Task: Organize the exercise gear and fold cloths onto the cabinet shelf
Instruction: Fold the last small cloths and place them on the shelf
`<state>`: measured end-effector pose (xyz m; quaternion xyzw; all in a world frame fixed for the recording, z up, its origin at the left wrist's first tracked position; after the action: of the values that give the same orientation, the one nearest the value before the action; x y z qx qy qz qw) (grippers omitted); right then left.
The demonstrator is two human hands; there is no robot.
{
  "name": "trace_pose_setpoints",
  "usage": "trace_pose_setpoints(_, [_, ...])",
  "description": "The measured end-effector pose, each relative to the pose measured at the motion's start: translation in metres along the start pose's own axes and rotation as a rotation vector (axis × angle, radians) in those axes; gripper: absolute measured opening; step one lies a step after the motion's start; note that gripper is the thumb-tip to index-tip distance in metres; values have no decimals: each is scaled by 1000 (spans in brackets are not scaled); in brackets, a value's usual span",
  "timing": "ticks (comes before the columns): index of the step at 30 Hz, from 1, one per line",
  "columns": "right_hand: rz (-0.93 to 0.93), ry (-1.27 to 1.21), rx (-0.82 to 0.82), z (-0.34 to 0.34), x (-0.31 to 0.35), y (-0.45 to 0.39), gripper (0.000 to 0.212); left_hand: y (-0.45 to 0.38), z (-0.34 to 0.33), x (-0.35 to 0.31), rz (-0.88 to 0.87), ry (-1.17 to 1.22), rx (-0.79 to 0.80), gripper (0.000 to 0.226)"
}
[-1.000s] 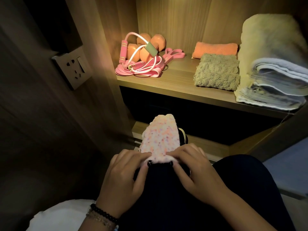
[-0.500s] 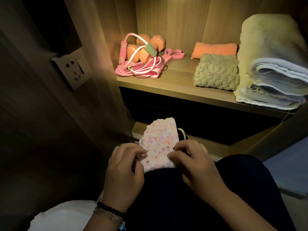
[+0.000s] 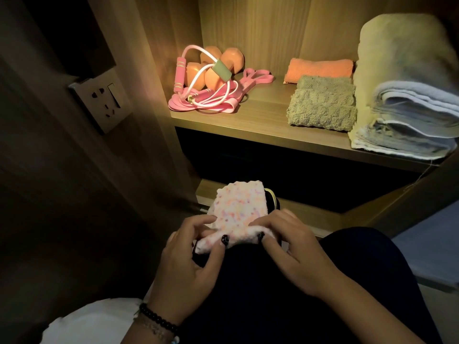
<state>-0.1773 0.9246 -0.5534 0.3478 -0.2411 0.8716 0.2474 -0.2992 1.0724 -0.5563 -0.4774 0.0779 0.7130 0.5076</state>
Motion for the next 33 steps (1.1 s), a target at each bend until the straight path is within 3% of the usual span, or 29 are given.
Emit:
trace_pose_setpoints(4, [-166,-142,-12,-6,-10,3,14,-2,-1,3,111,68,-45,26])
trace_pose_setpoints(7, [-106,49,-81,-4,-6,4,15,-7,-4,6,179,-46,-48,22])
trace_pose_setpoints(12, [197,387,-99,-6,5,8,33,-12,-3,-10,-112,-208,-54,21])
trace_pose_setpoints(16, [160,361,-12,-7,0,12,42,-7,-1,-7,-157,-217,33,24])
trace_pose_setpoints(20, [115,321,11,-6,-3,6,37,-4,-4,-6,-119,-183,116,32])
trace_pose_setpoints(28, [-181,-222,13,-1,-16,-9,17,-6,0,6,196,120,-73,24])
trace_pose_setpoints(33, [-305,-295,-45,-8,-22,-11,15,-5,-2,23,503,12,-135,26])
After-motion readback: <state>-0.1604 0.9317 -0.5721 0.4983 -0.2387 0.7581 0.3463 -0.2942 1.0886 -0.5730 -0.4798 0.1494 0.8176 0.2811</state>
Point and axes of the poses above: each hand's wrist, its own y-axis away from the middle knuckle, its own z-axis out of the back of the hand, x = y × z, the point moved 5 cm from there along -y, towards the middle knuckle, and after that the axes turned 2 degrees about -z, right-handed, at the moved point
